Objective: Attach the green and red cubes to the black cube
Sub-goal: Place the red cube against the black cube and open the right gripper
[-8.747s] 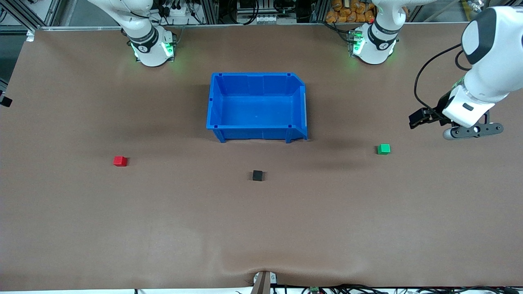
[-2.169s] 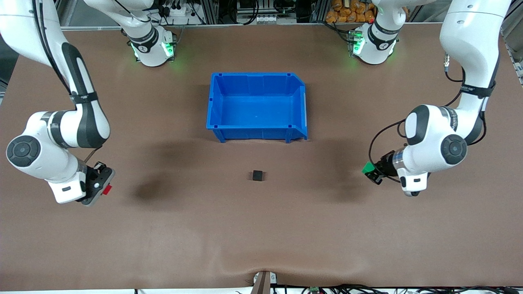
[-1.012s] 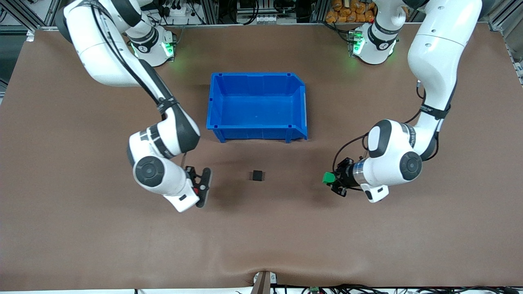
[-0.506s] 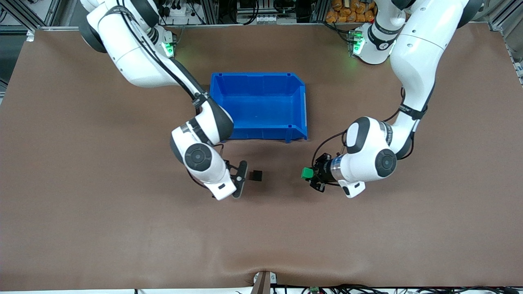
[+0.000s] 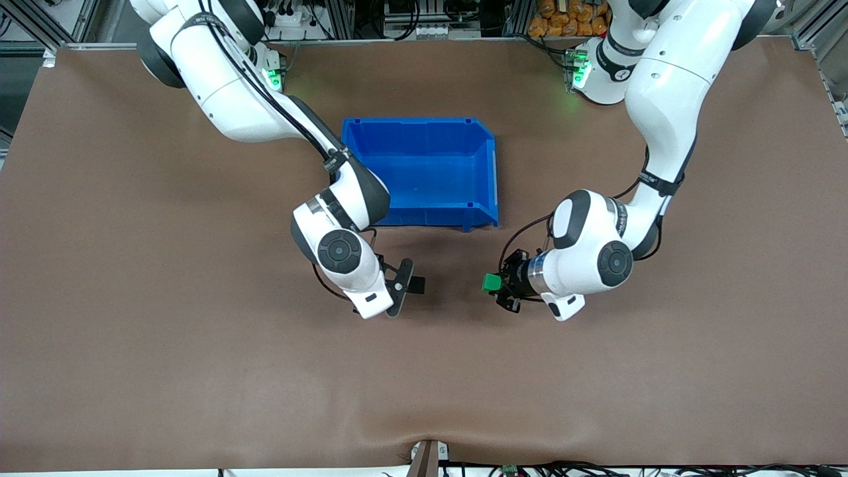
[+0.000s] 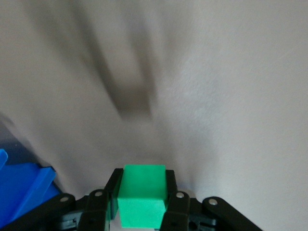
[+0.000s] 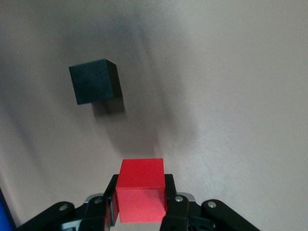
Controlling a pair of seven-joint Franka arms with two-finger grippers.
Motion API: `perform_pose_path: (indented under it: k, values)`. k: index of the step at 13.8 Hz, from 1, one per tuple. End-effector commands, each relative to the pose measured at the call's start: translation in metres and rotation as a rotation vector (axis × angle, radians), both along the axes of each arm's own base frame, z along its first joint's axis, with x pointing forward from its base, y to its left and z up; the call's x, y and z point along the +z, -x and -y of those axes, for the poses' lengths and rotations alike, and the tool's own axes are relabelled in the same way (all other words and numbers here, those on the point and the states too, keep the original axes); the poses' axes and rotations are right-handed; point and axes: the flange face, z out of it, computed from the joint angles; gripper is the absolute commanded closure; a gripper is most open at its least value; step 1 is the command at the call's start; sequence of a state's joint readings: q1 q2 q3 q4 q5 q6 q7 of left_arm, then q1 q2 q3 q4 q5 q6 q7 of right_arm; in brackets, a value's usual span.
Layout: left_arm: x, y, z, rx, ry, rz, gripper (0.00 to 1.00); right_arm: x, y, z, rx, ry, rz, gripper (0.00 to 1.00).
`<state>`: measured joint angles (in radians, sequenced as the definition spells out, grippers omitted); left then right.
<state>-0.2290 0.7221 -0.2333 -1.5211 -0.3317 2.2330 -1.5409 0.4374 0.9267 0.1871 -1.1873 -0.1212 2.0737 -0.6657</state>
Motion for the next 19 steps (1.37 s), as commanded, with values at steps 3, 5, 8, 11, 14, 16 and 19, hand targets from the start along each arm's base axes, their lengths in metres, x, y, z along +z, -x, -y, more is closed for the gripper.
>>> perform_pose_path:
  k: [3,5,8,11,14,16,19]
  values:
    - [0.006,-0.007,-0.005,0.023,0.013,0.005,1.0,-0.018,0.007,-0.029,0.004,-0.014,0.051,1.0]
    - [0.009,-0.009,-0.007,0.031,0.015,0.006,1.0,-0.024,0.009,-0.032,0.009,-0.018,0.054,1.0]
    - [0.01,-0.011,-0.011,0.039,0.015,0.008,1.0,-0.028,0.014,-0.036,0.006,-0.013,0.049,1.0]
    - [0.016,-0.015,-0.019,0.053,0.017,0.017,1.0,-0.031,0.018,-0.043,0.009,-0.006,0.058,1.0]
    - [0.017,-0.018,-0.026,0.06,0.017,0.02,1.0,-0.035,0.023,-0.049,0.012,0.0,0.058,1.0]
    - [0.017,-0.018,-0.026,0.063,0.019,0.018,1.0,-0.035,0.023,-0.051,0.013,-0.01,0.069,0.97]
    - [0.017,-0.019,-0.027,0.062,0.021,0.019,1.0,-0.041,0.026,-0.055,0.022,-0.021,0.081,0.01]
